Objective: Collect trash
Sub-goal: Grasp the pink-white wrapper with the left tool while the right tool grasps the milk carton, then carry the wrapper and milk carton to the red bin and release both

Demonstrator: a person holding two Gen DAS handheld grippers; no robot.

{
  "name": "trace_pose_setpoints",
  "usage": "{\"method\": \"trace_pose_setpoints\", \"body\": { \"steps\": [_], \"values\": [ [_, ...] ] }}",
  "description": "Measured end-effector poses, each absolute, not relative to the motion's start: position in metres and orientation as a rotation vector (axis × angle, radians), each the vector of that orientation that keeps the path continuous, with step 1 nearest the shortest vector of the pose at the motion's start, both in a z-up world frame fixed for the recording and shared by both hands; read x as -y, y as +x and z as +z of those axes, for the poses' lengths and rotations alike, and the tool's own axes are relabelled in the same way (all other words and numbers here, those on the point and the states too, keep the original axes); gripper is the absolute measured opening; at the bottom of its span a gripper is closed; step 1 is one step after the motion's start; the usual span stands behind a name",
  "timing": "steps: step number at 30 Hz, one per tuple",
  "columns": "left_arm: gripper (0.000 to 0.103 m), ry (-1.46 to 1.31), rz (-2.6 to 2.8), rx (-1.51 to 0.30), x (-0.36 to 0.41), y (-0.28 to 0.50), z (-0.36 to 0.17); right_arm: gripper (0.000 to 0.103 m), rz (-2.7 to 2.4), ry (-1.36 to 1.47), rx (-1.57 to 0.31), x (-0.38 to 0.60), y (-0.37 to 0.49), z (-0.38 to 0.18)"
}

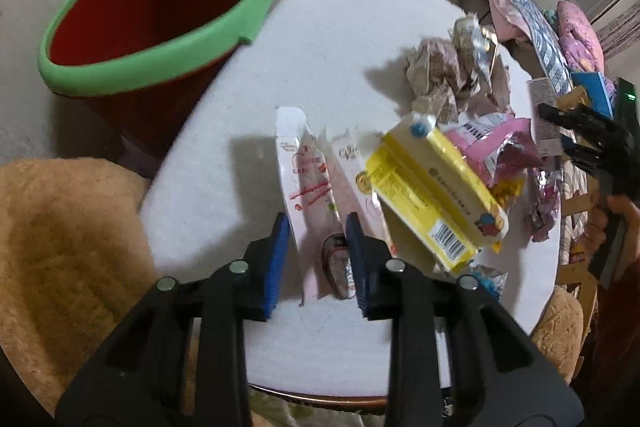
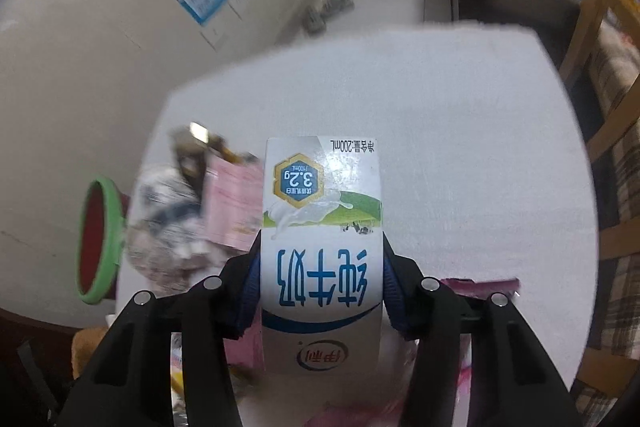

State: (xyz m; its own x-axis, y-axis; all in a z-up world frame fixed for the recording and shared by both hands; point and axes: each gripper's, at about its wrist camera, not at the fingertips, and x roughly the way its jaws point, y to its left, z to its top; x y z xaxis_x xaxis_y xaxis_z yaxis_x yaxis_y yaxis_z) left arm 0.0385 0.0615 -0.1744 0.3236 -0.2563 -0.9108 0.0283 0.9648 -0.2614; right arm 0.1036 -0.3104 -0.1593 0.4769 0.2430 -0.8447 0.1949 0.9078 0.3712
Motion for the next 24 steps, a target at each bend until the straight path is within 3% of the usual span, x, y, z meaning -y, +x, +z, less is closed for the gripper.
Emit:
{"method": "trace_pose_setpoints", "body": {
  "steps": [9,24],
  "values": [
    [0.024,-0.208,-0.199,-1.056,-0.064,0.039,-0.123,0.05,0.062,0.367,-0.867,0.265,0.054,-0.079],
    [0.024,-0.143,-0.16,-0.854,-0.084,0.044,-0.059,0.05,0.17,0.358,-0.813,0.189,0.034,-0.041]
  ]
}}
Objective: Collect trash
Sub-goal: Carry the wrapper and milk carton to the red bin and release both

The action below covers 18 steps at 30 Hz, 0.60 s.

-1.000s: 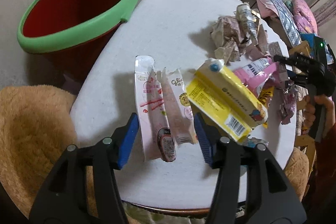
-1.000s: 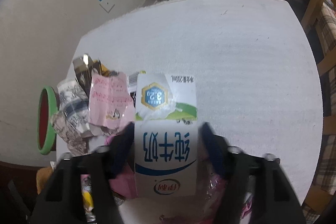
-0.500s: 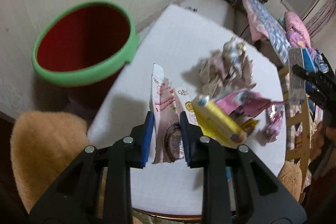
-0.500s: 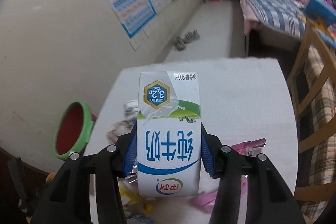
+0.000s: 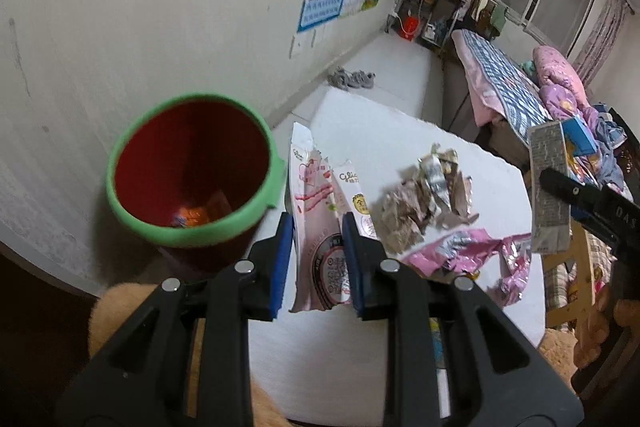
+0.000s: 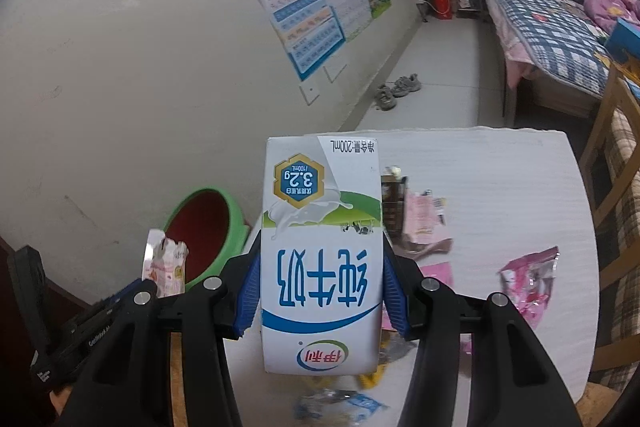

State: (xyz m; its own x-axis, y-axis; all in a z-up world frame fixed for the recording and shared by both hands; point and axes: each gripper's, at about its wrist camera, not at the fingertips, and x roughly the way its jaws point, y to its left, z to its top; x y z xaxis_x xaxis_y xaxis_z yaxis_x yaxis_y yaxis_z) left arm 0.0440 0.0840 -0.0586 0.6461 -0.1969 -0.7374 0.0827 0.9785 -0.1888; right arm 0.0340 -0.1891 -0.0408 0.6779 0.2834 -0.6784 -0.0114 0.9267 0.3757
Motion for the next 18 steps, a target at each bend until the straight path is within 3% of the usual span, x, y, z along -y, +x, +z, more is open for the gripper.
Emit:
{"method": "trace_pose_setpoints", "body": {
  "steps": [18],
  "values": [
    [0.024,-0.161,-0.045,-0.797,-0.142,0.054,-0.052,0.05,0.276,0.313,-0.846,0.111,0.049,-0.037]
  ]
}}
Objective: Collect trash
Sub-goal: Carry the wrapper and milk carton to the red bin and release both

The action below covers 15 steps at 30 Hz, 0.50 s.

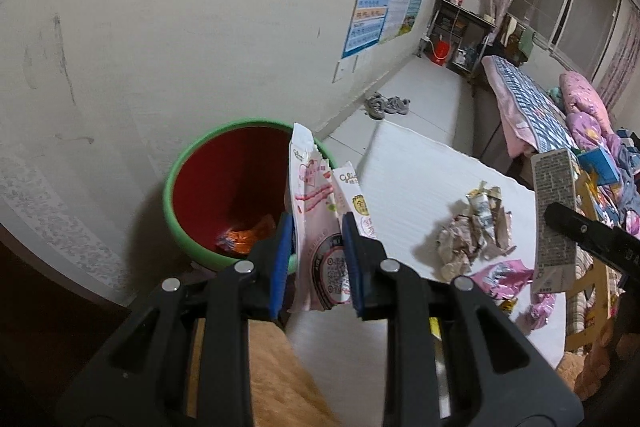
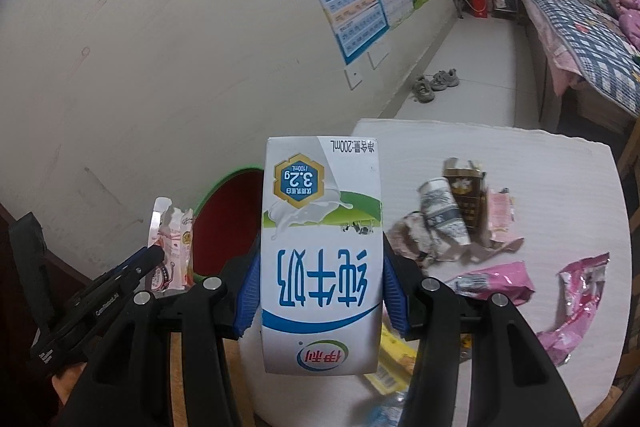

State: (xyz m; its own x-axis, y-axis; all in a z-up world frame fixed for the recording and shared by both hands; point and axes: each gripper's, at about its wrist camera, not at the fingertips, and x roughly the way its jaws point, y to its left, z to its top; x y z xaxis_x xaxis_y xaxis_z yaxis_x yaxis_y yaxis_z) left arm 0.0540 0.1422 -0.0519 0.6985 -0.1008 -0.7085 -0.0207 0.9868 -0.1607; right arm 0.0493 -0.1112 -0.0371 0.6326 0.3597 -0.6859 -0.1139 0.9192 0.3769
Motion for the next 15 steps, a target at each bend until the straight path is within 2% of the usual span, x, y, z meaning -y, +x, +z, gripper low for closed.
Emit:
{"method": "trace_pose_setpoints", "body": {
  "steps": [15],
  "values": [
    [0.025,-0.165,-0.003,-0.783,-0.174,0.065,-0.054,0.05,0.36,0.265,-0.887,0.059,0.07,-0.046]
  ]
}}
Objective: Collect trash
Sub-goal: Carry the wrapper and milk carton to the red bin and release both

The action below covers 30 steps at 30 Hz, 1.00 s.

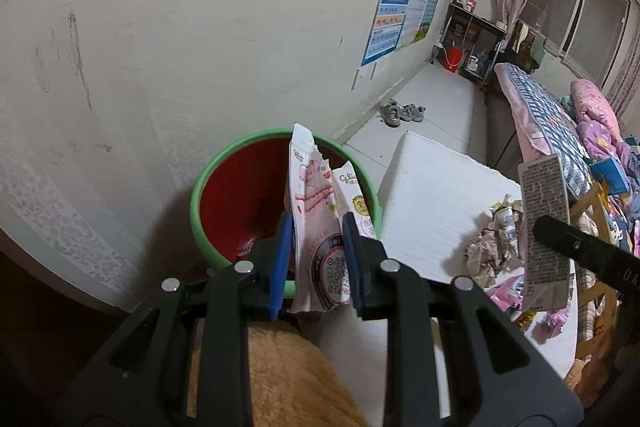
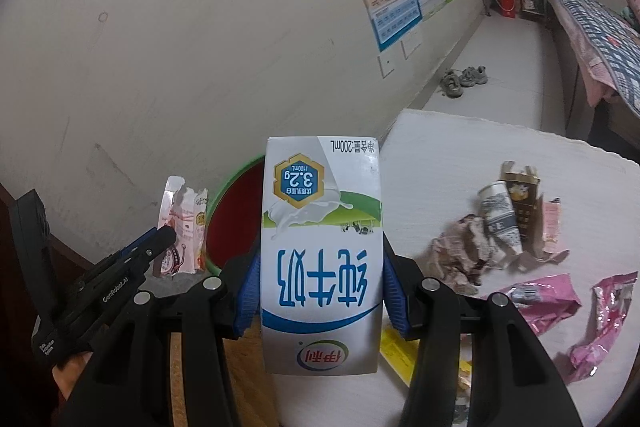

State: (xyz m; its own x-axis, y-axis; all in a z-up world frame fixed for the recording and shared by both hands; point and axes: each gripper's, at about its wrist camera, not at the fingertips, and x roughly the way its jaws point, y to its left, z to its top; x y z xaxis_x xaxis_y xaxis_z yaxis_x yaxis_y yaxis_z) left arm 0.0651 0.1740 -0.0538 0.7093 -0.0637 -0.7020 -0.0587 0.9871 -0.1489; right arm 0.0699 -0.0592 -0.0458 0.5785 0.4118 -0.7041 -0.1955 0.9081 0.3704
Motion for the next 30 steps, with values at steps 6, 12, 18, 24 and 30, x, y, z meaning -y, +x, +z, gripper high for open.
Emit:
{"method": "trace_pose_setpoints", "body": {
  "steps": [6,12,18,24,30],
  "values": [
    [0.025,-0.17,0.018,-0.787,-0.185,0.072,-0.058,0.05,0.393,0.272,-0.909,0.045,0.082,-0.052],
    [0.025,-0.182,0.032,-0.804,-0.193,0.084,-0.068,0.05,0.429,0.262,-0.925,0.026,0.102,-0.054],
    [0.025,-0.186,0.046,-0.825,-0.2,0.099,-0.078,0.05,0.457,0.25,-0.939,0.005,0.124,-0.059],
    [0.025,-0.19,0.066,-0.839,-0.208,0.115,-0.085,0.05,0.487,0.244,-0.955,-0.013,0.149,-0.063],
    [0.025,-0.208,0.079,-0.862,-0.216,0.125,-0.096,0.05,0.508,0.254,-0.985,-0.024,0.169,-0.072]
  ]
}}
